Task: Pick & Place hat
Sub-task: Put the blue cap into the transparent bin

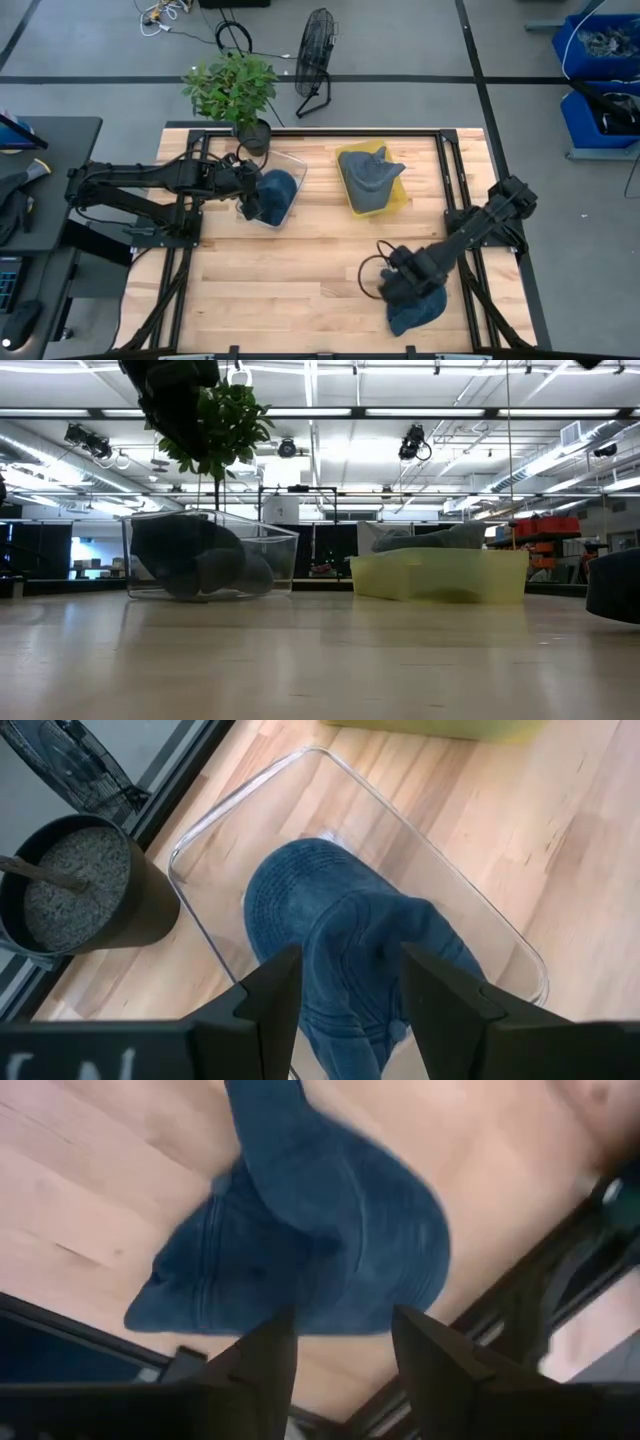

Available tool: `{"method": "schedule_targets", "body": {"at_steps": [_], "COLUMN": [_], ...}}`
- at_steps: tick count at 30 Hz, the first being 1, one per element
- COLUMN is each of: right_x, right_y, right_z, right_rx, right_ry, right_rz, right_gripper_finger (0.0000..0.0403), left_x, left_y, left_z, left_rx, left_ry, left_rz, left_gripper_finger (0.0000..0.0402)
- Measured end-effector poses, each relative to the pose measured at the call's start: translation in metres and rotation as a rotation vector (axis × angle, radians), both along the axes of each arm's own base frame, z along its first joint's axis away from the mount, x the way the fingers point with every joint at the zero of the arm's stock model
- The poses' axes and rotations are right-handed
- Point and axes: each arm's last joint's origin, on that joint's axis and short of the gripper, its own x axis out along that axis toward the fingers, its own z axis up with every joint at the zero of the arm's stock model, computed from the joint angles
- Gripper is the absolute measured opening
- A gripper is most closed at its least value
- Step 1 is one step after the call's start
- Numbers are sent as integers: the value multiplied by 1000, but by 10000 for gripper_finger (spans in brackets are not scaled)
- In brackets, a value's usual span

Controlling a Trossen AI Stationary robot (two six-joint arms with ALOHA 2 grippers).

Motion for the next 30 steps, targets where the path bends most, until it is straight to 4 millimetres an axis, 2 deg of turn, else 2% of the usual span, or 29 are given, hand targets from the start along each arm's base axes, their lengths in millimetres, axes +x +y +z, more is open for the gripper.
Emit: {"method": "schedule_targets", "body": {"at_steps": [7,14,18,25,30], "right_x": [-17,-30,-27,-28,-32], "right_y": [24,19,21,20,16], "right_z": [-33,-67,-83,-92,-93], "right_rx": [12,-25,35,51,12], "right_ry": [3,69,5,-26,5], "right_rz": [-158,-261,-260,-260,-251], "right_gripper_finger": [169,169,169,165,123], "left_x": [0,0,0,0,0], "left_y": [0,0,0,0,0], "left_z": [0,0,0,0,0], "left_rx": [0,0,1,1,2], "left_ry": [0,0,0,0,0], "left_rz": [-1,-1,-2,-2,-3], "left_gripper_finger": [172,172,172,172,172]}}
